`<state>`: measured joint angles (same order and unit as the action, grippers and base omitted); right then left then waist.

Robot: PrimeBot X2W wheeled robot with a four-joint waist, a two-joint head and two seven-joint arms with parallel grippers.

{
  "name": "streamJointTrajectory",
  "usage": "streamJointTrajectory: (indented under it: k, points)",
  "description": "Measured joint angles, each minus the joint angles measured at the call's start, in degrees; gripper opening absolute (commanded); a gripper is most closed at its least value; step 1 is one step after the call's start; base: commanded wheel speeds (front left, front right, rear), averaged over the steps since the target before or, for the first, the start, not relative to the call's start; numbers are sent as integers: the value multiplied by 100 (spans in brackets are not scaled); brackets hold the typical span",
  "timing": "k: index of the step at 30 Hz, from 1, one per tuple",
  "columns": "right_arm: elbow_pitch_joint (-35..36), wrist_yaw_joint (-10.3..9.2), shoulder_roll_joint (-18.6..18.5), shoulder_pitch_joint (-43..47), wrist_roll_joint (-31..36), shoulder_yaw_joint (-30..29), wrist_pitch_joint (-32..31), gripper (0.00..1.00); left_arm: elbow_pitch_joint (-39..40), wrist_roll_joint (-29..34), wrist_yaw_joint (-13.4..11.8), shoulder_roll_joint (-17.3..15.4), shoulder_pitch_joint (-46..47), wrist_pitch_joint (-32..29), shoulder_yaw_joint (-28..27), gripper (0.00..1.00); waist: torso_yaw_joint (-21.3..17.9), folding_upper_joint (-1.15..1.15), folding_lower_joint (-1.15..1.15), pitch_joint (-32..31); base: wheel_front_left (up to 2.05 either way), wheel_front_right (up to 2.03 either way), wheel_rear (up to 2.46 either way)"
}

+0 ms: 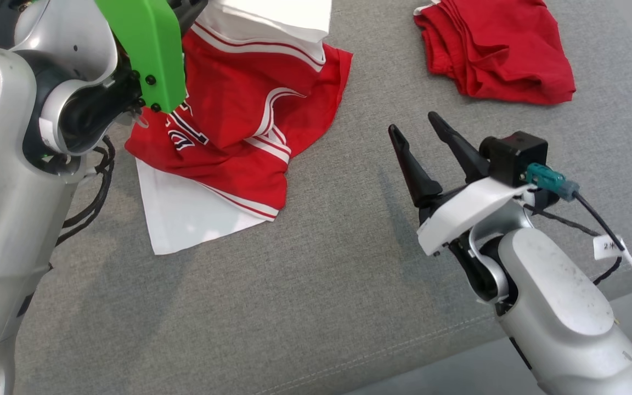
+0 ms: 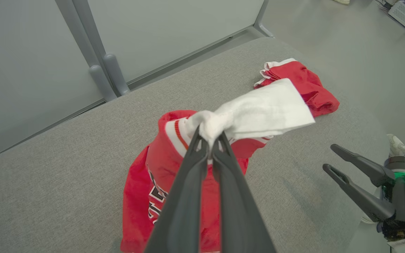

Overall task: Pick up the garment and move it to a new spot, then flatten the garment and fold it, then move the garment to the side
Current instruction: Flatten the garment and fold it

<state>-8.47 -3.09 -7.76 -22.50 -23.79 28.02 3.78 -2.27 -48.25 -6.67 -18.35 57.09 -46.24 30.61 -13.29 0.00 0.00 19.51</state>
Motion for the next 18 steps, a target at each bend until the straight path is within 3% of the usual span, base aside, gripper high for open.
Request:
streamJointTrajectory:
  k: [10, 18]
  points:
    - [-880, -58, -257, -908, 218, -76, -568, 100, 218, -247, 0, 233, 83, 91, -177, 0, 389, 0, 0, 224, 0, 0, 0]
    - [-1519, -63, -259, -1255, 286, -51, -745, 100, 506, -431, 3, 328, 101, 90, -186, 0, 800, 0, 0, 430, 0, 0, 0]
